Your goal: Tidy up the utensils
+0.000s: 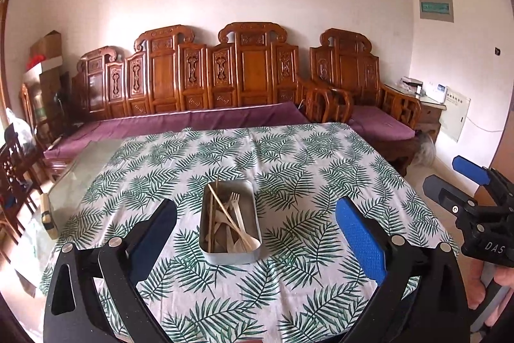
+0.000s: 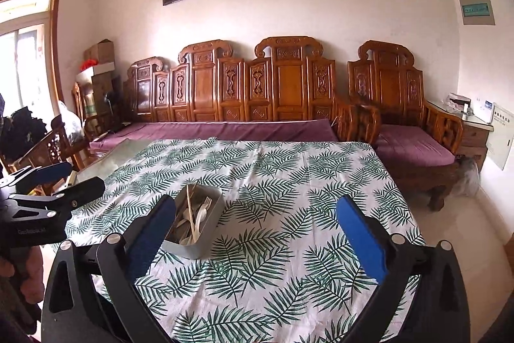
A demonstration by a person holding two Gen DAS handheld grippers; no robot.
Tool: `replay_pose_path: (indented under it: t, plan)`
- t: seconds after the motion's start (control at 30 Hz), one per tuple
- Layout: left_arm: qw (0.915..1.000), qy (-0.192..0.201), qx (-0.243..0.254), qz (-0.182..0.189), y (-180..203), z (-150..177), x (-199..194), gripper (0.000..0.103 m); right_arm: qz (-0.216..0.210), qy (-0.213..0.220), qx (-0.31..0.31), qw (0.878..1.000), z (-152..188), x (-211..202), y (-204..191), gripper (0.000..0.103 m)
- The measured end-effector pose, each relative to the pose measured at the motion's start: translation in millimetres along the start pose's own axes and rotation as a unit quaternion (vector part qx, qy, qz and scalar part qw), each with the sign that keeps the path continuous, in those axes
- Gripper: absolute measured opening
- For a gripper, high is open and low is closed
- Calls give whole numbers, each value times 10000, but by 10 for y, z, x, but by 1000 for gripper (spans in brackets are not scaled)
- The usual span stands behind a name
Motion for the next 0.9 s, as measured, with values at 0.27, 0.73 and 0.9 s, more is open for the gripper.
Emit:
replay_pose_path:
  t: [0.27, 0.73, 0.9]
  plan:
    - [9999, 7, -105, 20, -18, 52, -40, 96, -26, 47, 12, 10000, -6, -42, -35, 101]
    - [9999, -14, -104, -6, -20, 68, -36, 96, -22, 41, 56, 10000, 15, -34, -36, 101]
    - [9999, -10, -119, -4, -21, 78, -40, 96, -17, 48, 59, 10000, 20, -33, -26, 101]
Point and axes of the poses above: each gripper's, at about its wrist camera, not at the fingertips, and x roughly the way its jaws point, y to its right, z to its underside, the point moved 1 cm from there along x, roughly the way its jaws point, and after that the axes turned 6 degrees about -z, right-handed, at the moved point
